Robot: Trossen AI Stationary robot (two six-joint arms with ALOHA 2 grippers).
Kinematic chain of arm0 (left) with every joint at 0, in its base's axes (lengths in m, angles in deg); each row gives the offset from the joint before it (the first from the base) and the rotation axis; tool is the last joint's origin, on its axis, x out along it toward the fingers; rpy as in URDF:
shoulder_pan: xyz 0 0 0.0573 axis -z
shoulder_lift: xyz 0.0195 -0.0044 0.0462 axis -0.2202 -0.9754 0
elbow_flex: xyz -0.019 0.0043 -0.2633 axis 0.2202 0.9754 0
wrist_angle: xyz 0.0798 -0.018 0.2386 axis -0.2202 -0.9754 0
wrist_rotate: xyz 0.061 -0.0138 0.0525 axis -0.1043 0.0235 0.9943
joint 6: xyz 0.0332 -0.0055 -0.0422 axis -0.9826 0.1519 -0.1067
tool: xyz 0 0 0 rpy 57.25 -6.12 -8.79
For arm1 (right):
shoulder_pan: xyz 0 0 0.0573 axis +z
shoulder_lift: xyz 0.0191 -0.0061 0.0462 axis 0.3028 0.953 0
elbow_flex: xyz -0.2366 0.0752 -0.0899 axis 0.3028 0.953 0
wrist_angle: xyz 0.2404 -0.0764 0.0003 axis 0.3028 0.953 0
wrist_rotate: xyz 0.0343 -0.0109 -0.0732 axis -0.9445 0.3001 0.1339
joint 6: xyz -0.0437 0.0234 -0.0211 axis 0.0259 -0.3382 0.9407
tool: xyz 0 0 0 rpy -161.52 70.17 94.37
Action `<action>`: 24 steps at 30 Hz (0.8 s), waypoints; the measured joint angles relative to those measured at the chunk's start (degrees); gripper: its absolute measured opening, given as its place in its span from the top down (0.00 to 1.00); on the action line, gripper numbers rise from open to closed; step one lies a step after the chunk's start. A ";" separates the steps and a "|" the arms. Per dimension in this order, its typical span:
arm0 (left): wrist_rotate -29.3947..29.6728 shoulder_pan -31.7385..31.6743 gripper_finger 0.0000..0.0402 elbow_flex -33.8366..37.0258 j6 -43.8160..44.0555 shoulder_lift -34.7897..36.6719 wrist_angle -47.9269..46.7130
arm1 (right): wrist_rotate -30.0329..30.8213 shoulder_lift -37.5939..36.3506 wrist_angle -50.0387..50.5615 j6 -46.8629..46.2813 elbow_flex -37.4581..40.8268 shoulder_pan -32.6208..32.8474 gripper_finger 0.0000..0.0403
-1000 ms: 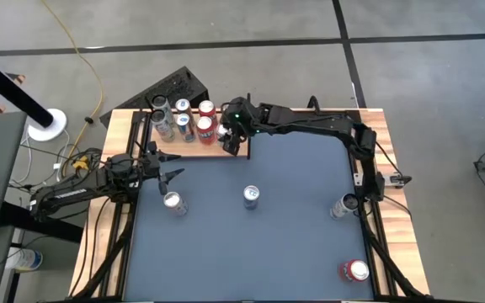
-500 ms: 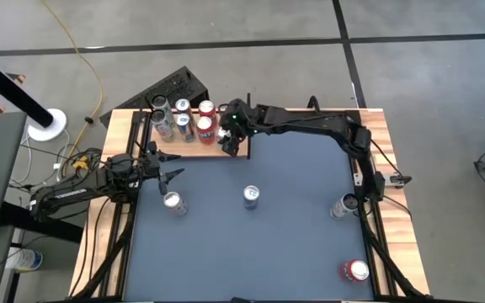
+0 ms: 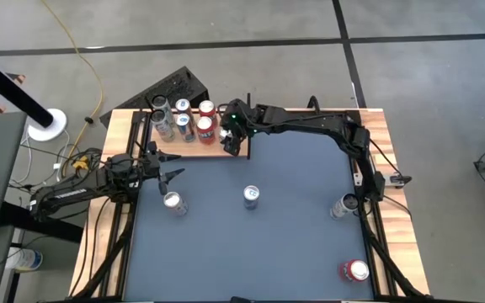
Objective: Place canned beverage on shelf
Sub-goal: Put the top silver soda can on the shelf aligned with the other silver soda can
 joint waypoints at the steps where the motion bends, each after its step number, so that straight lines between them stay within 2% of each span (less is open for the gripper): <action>1: 0.00 -0.01 0.44 0.00 0.00 0.00 0.00 | 0.00 0.00 0.01 0.00 0.00 0.00 0.29; 13: 0.00 -0.01 0.44 0.00 0.00 0.00 -0.02 | 1.58 -0.37 0.83 -0.39 -0.18 0.15 0.11; 24: 0.02 0.01 0.44 0.00 0.00 0.00 -0.02 | 3.78 -0.44 6.12 1.18 -8.22 0.55 0.08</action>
